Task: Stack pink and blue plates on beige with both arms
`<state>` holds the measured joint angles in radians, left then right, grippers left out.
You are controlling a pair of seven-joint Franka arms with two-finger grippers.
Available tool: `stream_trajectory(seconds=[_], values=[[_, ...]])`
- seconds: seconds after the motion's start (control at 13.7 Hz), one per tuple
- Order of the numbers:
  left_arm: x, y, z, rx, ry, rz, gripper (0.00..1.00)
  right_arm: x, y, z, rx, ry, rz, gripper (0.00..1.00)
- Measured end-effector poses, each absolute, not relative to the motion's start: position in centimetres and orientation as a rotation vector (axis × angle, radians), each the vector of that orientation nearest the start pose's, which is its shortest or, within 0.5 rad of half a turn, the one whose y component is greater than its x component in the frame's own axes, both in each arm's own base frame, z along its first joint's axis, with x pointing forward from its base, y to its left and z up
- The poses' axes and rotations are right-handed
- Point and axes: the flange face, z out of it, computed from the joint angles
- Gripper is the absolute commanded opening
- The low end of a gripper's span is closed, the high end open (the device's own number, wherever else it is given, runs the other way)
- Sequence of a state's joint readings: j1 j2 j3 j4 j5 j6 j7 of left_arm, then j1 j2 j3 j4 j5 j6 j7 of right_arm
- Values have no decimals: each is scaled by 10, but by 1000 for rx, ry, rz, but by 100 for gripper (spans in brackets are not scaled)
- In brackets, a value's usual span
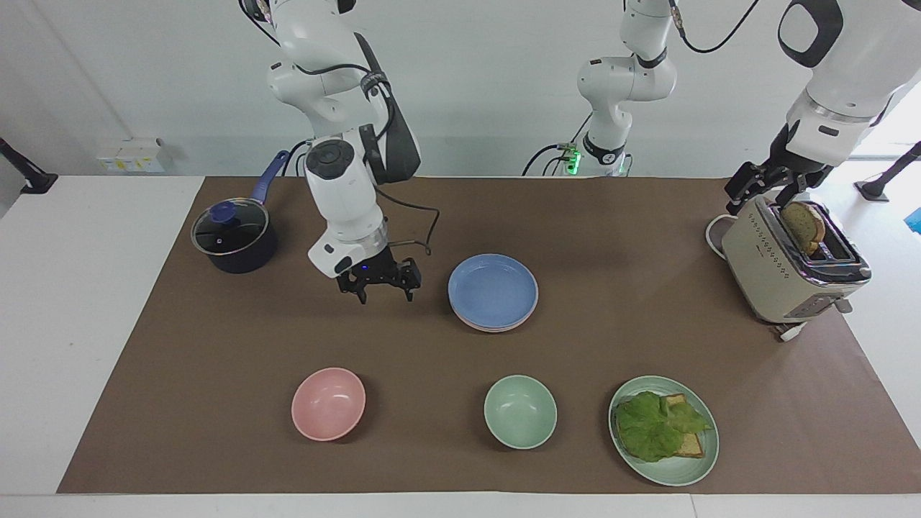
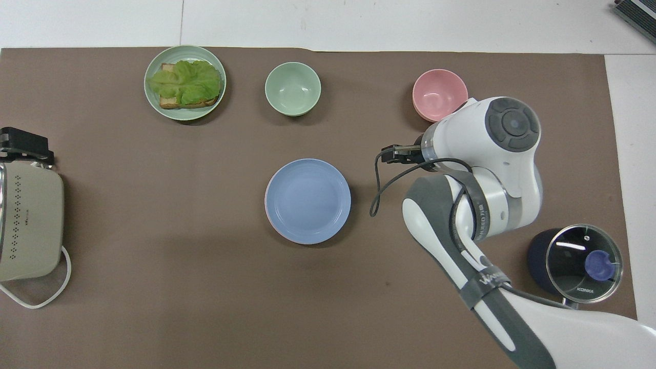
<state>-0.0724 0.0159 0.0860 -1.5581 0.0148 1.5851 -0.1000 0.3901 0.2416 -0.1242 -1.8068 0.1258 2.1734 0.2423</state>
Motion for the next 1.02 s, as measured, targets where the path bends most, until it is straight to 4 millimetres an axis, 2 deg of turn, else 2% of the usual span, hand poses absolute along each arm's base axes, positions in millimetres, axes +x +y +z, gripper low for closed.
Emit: stream_trajectory(seconds=[0.22,0.73,0.88,1.02], values=[[561,9,623,-3121,-177,-19,100,610,154,448,-3026,89,-150,100],[561,9,623,-3121,-177,-19,100,597,101,489,-3029,187,-86,100],[561,9,623,-3121,-177,-19,100,590,80,501,-3043,180,-47,100],[561,9,623,-3121,-177,-18,100,583,50,510,-3053,161,-6,100]])
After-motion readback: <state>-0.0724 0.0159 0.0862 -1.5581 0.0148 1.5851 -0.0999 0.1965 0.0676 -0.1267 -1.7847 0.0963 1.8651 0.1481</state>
